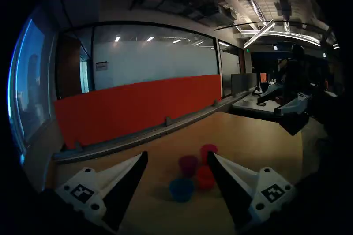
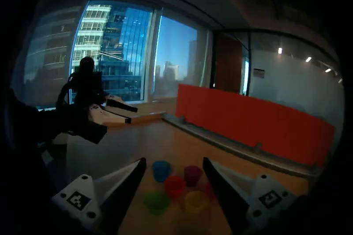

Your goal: Pour water

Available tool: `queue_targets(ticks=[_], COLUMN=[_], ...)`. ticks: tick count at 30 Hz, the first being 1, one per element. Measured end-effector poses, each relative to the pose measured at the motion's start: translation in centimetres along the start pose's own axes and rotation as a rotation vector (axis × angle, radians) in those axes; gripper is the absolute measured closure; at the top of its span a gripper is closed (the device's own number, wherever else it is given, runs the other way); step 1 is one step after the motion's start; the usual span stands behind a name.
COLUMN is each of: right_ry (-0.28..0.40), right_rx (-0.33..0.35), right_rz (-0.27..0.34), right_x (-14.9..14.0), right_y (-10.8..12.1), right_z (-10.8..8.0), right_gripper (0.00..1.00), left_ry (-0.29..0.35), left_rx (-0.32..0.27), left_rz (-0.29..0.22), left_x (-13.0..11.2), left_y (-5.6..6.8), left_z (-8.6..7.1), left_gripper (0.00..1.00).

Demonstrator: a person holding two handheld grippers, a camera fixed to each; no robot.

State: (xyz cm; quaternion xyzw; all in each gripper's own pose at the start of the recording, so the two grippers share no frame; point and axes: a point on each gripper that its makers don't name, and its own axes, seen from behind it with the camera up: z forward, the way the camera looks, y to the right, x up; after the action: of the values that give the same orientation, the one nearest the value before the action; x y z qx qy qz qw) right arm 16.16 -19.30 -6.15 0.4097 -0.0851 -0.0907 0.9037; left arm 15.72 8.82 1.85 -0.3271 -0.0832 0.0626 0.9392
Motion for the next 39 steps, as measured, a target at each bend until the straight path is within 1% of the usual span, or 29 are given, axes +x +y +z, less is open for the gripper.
queue_targets(ticks=[8,11,15,20,26,32,39], right_ry=[-0.048,-0.064,-0.088,-0.118,-0.147,-0.178,-0.216], right_rx=[0.033,0.040,0.047,0.057,0.066,0.082,0.101], right_rz=[-0.003,0.004,0.011,0.010,0.006,0.006,0.006], right_x=[-2.4,-3.6,-5.1,-6.8,-8.8,-10.9,-13.5], right_y=[-0.6,-0.7,-0.8,-0.9,-1.0,-1.3,-1.6], right_z=[0.9,1.3,1.8,2.3,2.9,3.9,4.9], right_gripper=[0.01,0.01,0.01,0.01,0.01,0.01,0.01], left_ry=[-0.039,-0.049,-0.068,-0.098,-0.133,-0.187,-0.264], left_rx=[-0.013,-0.020,-0.030,-0.043,-0.054,-0.065,-0.092], left_rz=[-0.002,-0.006,0.001,0.009,0.001,0.006,0.037], left_x=[-2.4,-3.3,-4.6,-6.3,-8.3,-10.7,-13.7], left_y=[-0.2,-0.1,0.0,0.3,0.4,0.7,1.3], left_z=[1.3,1.9,2.6,3.5,4.5,5.5,6.4], left_gripper=[0.00,0.00,0.00,0.00,0.00,0.00,0.00])
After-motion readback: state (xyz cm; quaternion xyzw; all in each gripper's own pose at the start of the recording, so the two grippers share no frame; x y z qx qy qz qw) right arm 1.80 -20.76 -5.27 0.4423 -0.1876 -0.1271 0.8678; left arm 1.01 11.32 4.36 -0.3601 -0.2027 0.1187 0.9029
